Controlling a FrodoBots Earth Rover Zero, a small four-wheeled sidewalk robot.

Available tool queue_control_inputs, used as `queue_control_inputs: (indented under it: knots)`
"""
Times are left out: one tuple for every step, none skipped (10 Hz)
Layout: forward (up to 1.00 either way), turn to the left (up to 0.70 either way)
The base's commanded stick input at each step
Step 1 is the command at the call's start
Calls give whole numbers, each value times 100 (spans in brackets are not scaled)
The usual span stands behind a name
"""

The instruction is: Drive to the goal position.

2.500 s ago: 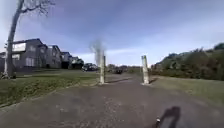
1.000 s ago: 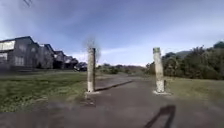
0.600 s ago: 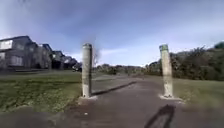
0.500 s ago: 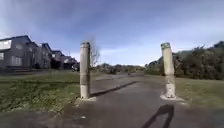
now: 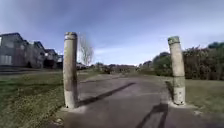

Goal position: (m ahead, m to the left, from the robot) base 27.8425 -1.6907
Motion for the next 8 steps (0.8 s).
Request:
queue_control_inputs:
  knots:
    - [100, 0]
    - [100, 0]
    - [100, 0]
    - [100, 0]
    - [100, 0]
    - [100, 0]
    - [100, 0]
    - [100, 0]
